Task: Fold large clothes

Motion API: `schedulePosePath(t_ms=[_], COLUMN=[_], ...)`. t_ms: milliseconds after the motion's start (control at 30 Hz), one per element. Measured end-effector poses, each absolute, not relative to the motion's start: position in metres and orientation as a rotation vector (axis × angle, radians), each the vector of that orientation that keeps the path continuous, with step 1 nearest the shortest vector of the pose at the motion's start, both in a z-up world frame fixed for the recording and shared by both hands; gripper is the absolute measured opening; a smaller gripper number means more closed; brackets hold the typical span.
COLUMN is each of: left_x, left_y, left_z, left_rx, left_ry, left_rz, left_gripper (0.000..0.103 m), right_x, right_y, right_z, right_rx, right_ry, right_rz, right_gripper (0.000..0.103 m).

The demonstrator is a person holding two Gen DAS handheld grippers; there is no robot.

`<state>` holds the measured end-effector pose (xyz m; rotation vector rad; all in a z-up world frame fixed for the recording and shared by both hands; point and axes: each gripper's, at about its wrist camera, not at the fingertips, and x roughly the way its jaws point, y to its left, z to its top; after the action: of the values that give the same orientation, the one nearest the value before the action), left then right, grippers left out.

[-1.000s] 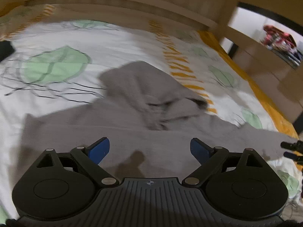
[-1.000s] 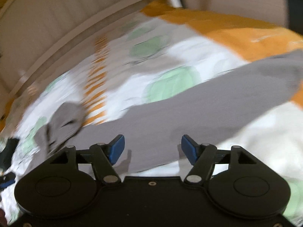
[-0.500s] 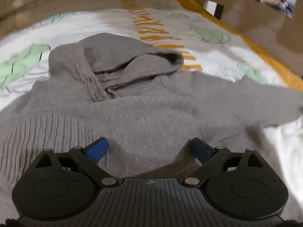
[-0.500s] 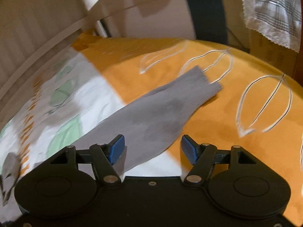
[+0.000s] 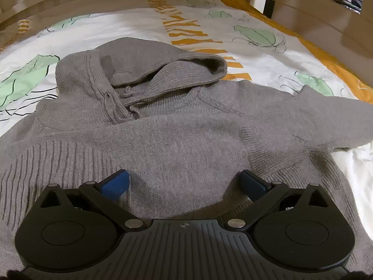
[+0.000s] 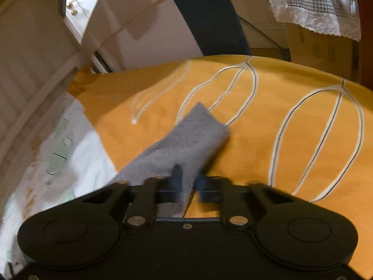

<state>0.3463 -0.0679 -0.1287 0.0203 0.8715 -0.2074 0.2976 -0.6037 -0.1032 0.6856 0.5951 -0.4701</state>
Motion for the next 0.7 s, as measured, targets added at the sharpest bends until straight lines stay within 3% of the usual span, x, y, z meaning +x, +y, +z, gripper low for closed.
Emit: schedulePosePath(t_ms=[300,500,700], left_x=[0.341,0.319,0.296], left_y=[-0.040,0.009,0.069], left_z=[-0.107,-0.082,-0.063], left_rx=[-0.098,-0.152,-0.218], left_ry=[0.896,0.851,0.808], left_rz=[-0.252,-0.234,-0.193], left_gripper=[0.100,0.100,0.101], right_x=[0.307,0.318,0.325], right_y=[-0.530,-0.436,-0.328], right_z=[-0.007,0.060,0.089], right_rx=[0.500,0.403,0.393], right_ry=[0.520,0.490,0.498], right_rz=[-0.284,-0.062,0.186], right_gripper=[0.013,0.013,0.013])
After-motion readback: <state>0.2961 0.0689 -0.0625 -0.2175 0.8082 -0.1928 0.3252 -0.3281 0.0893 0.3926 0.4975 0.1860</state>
